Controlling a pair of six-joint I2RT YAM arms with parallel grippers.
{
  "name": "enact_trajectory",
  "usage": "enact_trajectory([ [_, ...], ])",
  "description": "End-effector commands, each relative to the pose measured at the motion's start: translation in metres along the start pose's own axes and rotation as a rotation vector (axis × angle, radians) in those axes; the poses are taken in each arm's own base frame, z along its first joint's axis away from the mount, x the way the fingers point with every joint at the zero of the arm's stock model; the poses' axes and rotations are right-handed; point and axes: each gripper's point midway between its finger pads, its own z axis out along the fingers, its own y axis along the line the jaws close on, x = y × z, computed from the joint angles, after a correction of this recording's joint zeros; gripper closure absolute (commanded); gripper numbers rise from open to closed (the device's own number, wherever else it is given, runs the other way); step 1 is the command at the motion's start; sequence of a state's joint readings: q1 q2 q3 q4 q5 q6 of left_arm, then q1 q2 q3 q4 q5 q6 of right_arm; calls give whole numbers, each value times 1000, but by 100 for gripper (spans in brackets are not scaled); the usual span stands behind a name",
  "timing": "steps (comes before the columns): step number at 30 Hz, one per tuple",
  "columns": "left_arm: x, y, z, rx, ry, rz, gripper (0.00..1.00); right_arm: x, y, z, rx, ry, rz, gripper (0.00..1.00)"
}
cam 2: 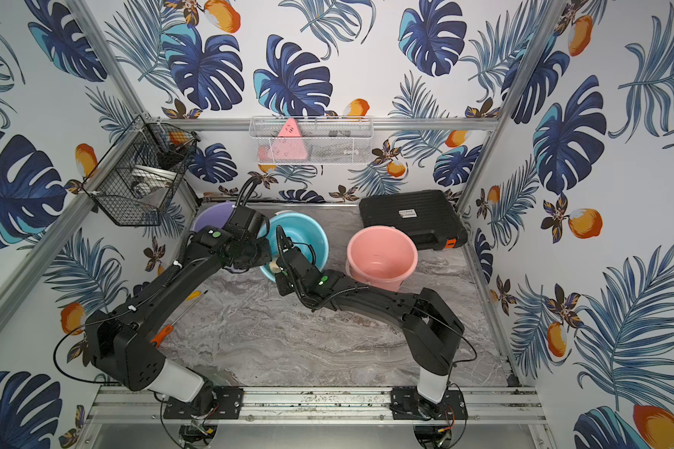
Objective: Wipe the inside of the bucket with a cloth
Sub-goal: Wipe the dirt from the inside of the bucket.
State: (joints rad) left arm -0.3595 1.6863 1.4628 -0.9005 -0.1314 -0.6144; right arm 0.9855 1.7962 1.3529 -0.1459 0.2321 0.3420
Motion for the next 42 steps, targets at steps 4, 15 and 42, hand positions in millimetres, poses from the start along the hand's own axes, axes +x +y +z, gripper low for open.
enact_trajectory([
  [4,-25,-15,-6,62,-92,-34,100,53,-53,-3,158,154,6,100],
  [15,-23,-17,-10,76,-84,-16,100,-1,-141,-20,451,88,-22,100],
  [42,-6,0,-10,-70,-65,20,100,-124,-118,-14,167,-143,62,100],
])
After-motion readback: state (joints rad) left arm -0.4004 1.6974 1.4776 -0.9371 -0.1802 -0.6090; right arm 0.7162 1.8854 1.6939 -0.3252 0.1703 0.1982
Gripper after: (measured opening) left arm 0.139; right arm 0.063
